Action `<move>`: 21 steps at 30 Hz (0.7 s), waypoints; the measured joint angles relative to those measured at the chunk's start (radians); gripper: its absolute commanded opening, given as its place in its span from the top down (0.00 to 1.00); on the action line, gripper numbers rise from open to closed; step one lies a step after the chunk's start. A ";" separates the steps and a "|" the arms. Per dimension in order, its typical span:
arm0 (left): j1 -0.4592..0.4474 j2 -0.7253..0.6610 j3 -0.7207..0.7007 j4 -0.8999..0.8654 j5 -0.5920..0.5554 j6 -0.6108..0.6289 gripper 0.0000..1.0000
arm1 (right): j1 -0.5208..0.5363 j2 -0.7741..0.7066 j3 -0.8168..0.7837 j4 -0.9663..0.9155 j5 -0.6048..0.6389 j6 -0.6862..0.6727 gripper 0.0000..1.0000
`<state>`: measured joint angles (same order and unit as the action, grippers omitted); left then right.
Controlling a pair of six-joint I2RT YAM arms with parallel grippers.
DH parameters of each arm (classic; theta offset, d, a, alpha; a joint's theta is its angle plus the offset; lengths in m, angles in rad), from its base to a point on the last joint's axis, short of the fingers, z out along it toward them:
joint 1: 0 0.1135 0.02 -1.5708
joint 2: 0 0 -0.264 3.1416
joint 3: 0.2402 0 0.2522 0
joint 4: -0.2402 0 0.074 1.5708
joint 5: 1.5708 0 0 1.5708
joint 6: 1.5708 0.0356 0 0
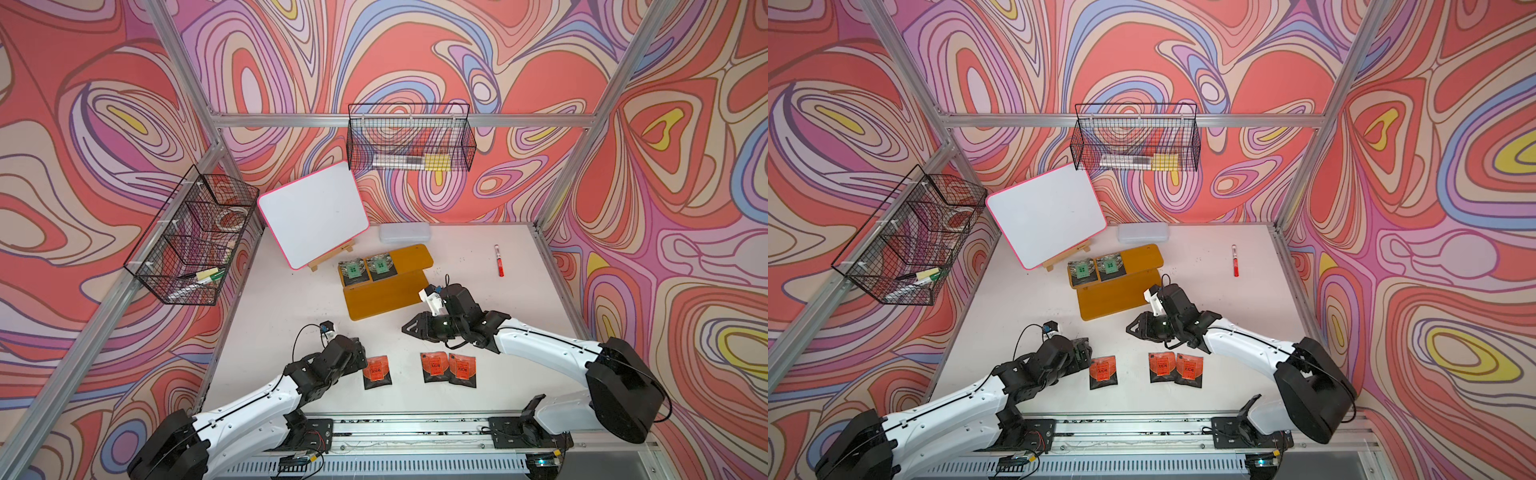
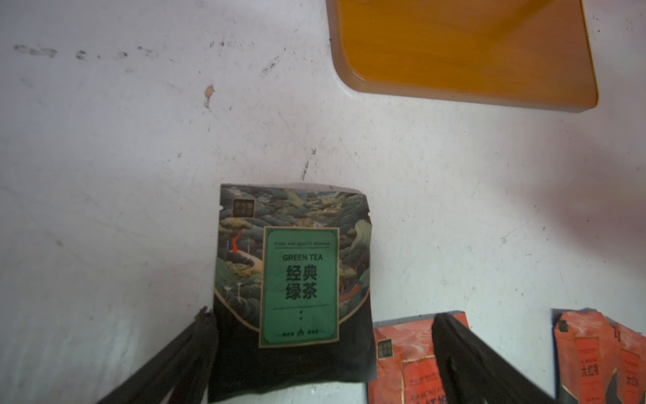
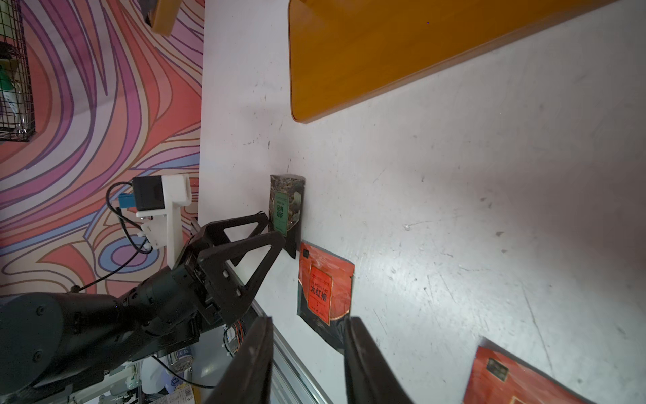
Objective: Place the tea bags on the shelf by color
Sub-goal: Pick up the tea bag from the center of the board.
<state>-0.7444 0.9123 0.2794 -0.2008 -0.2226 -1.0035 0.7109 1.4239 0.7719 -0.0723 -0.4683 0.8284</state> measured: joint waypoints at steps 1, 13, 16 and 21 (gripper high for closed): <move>0.000 0.003 0.000 0.007 0.000 0.000 0.01 | 0.007 0.014 0.000 0.018 0.000 0.010 0.65; 0.004 0.007 -0.020 0.077 0.014 -0.003 0.01 | 0.048 0.200 -0.013 0.212 -0.023 0.142 0.65; 0.005 0.018 -0.022 0.101 0.020 -0.003 0.01 | 0.053 0.240 -0.013 0.251 -0.031 0.173 0.65; 0.005 0.031 -0.027 0.139 0.037 -0.005 0.03 | 0.061 0.298 -0.013 0.306 -0.043 0.215 0.67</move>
<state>-0.7395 0.9436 0.2527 -0.0616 -0.1856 -1.0080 0.7715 1.7222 0.7589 0.2340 -0.5110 1.0435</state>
